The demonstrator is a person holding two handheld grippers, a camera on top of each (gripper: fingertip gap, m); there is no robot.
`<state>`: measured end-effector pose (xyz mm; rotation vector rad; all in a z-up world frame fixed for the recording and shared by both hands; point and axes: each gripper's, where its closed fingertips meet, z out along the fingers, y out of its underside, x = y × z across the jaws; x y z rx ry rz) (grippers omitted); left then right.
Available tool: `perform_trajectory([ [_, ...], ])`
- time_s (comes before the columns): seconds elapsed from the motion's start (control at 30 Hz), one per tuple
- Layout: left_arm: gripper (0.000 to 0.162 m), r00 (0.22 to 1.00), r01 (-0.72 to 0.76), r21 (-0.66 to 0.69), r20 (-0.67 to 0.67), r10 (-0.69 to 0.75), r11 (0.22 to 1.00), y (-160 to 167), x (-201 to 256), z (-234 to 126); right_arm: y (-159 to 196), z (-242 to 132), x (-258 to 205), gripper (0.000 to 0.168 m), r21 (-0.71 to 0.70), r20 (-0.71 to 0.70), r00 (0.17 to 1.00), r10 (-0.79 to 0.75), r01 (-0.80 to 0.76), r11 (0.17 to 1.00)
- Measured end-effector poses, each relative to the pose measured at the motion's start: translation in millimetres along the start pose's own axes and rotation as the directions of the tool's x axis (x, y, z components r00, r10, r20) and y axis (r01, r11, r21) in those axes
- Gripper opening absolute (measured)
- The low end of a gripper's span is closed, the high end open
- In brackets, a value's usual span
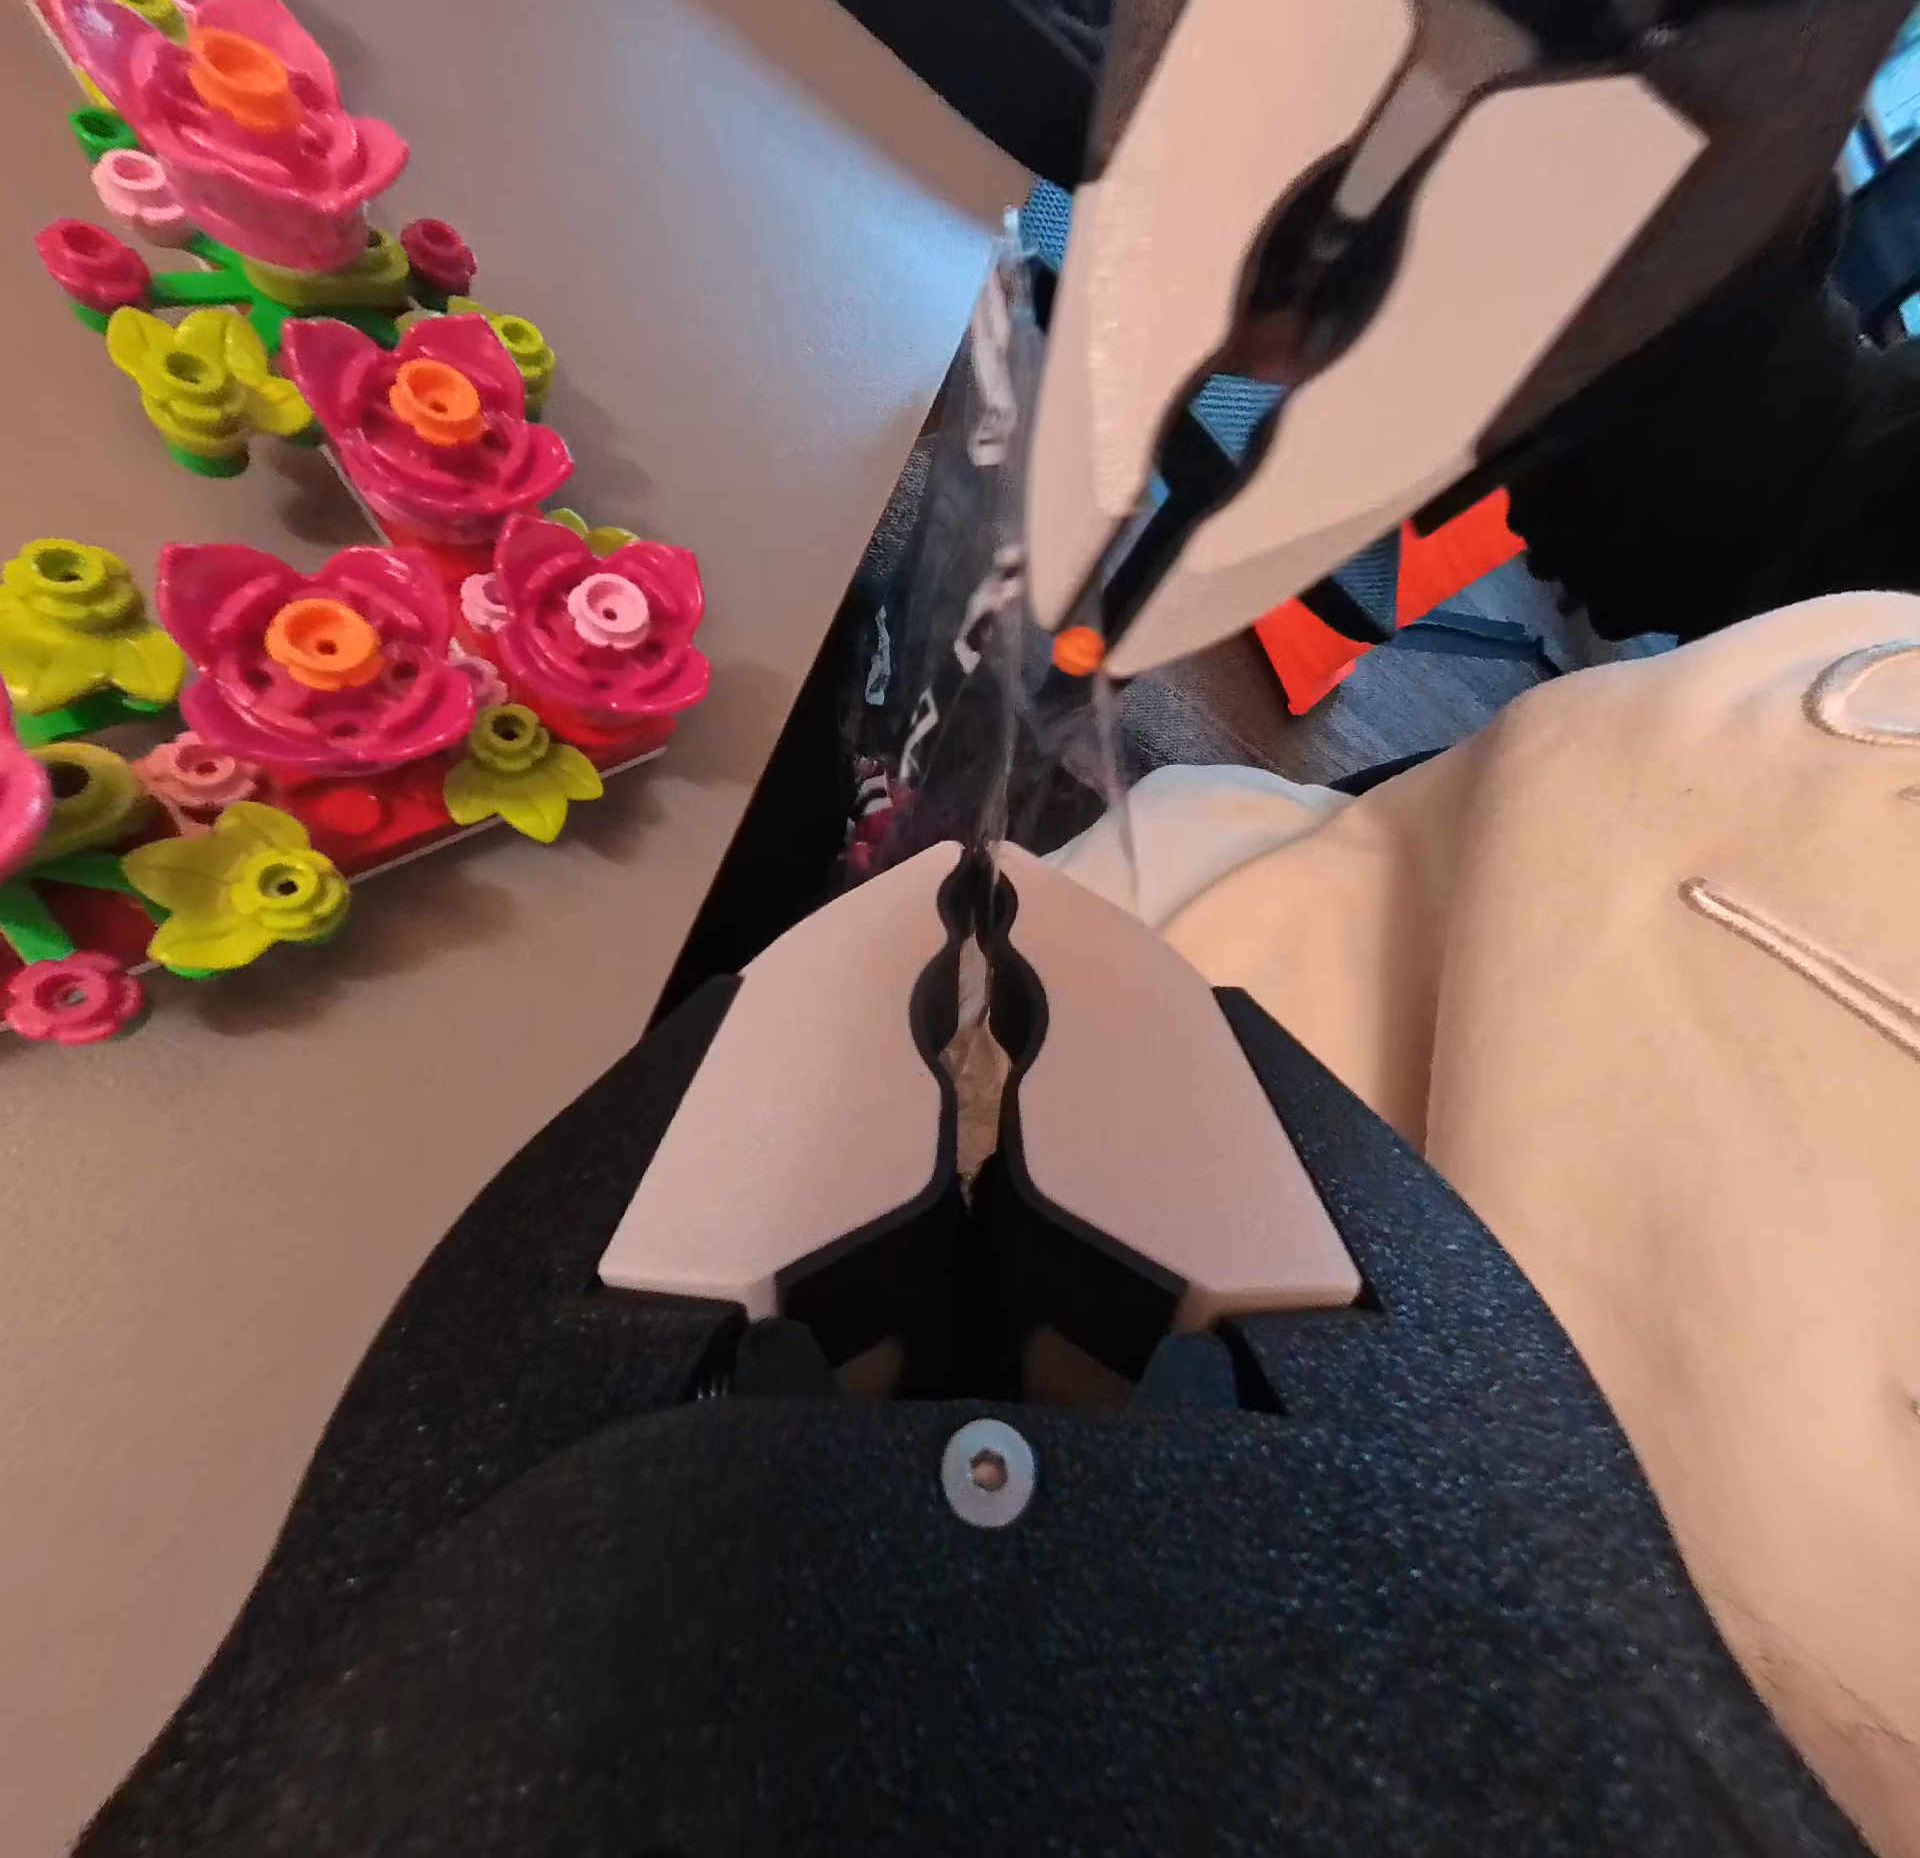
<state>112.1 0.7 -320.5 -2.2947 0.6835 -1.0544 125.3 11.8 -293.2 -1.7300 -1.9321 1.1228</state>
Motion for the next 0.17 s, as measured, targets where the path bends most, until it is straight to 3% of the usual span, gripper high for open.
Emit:
perform_trajectory([
  [0.03, 0.000, 1.000, -0.002, -0.003, 0.001, 0.002, 1.000, 0.4, 0.5, 0.7, 4.2, 0.7, 5.0, 0.007, -0.014, -0.025, 0.999, 0.022, -0.022, 1.000],
  [0.17, 0.000, 1.000, -0.012, -0.008, 0.023, 0.012, 1.000, 0.4, -1.7, -1.6, 9.0, -0.5, 9.1, 0.010, -0.024, -0.009, 0.994, 0.113, -0.113, 0.993],
])
